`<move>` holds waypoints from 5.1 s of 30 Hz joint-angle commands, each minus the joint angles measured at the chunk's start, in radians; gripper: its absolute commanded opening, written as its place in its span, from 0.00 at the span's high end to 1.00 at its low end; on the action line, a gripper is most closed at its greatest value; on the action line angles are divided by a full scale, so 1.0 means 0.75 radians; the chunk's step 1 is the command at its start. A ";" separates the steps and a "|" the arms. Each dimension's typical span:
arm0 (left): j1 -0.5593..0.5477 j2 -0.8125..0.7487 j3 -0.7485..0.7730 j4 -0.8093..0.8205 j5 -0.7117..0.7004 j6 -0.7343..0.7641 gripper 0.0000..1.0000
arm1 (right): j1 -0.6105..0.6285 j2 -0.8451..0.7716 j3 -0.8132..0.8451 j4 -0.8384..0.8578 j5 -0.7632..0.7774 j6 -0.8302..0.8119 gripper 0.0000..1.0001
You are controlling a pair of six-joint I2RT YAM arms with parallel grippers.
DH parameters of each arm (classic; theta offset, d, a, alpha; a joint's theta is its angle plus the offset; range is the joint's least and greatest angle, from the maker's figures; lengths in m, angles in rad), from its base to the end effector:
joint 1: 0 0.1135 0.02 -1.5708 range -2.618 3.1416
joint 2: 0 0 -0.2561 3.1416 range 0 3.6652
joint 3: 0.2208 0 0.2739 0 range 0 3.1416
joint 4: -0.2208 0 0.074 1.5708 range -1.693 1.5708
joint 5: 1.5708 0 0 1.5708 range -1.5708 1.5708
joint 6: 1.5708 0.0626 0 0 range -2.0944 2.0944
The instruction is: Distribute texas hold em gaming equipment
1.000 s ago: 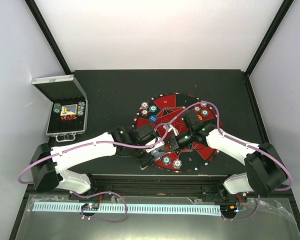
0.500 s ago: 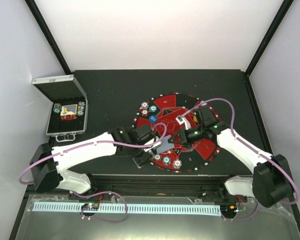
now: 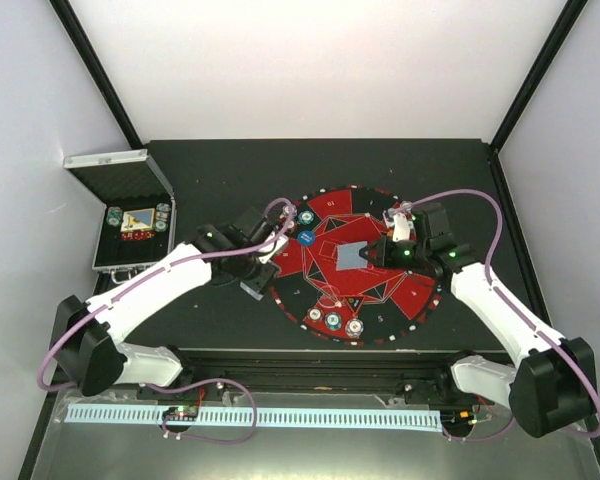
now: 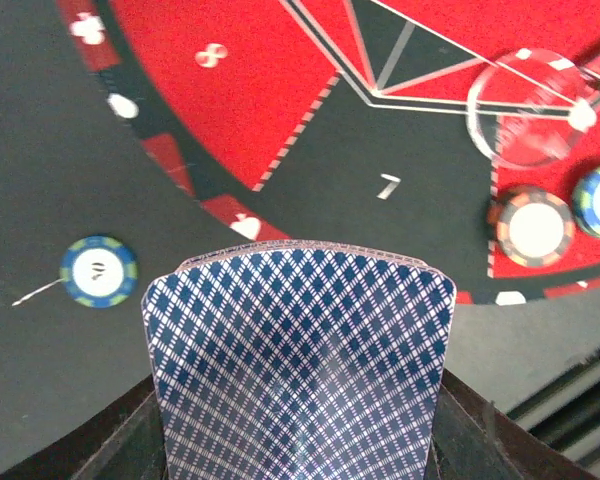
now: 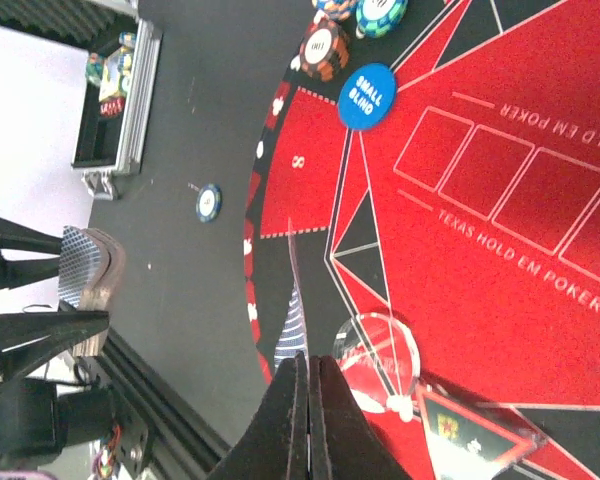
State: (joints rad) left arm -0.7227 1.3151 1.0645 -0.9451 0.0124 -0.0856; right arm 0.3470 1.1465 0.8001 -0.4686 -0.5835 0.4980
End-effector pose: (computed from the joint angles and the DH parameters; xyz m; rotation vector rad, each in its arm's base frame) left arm 0.2088 -0.1852 0.2260 0.8778 2.6514 -0.2244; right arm 0.2449 0.1252 0.2207 -0.1074 2.4867 1.0793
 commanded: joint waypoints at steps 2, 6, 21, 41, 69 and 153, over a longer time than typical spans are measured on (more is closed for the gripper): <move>0.122 -0.024 0.060 -0.027 -0.044 0.015 0.44 | 0.035 0.068 -0.064 0.334 0.053 0.231 0.99; 0.159 -0.070 0.024 0.002 -0.014 -0.019 0.44 | 0.110 0.194 -0.017 0.463 0.129 0.310 0.99; 0.169 -0.137 -0.047 0.041 0.020 -0.063 0.43 | 0.357 0.874 0.421 0.720 0.203 0.546 0.99; 0.169 -0.134 -0.057 0.041 0.038 -0.050 0.43 | 0.422 1.162 0.494 0.637 0.468 0.595 0.99; 0.165 -0.121 -0.067 0.062 0.111 -0.005 0.44 | 0.428 0.869 0.410 0.330 0.805 0.442 0.34; -0.394 -0.002 0.010 0.091 0.356 0.150 0.45 | 0.484 0.479 -0.081 0.289 -0.303 -0.221 0.46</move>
State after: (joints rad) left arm -1.0096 1.3251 1.0130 -0.8925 0.2565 0.0017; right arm 0.7116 1.5135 0.7357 -0.1848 -0.9607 0.3664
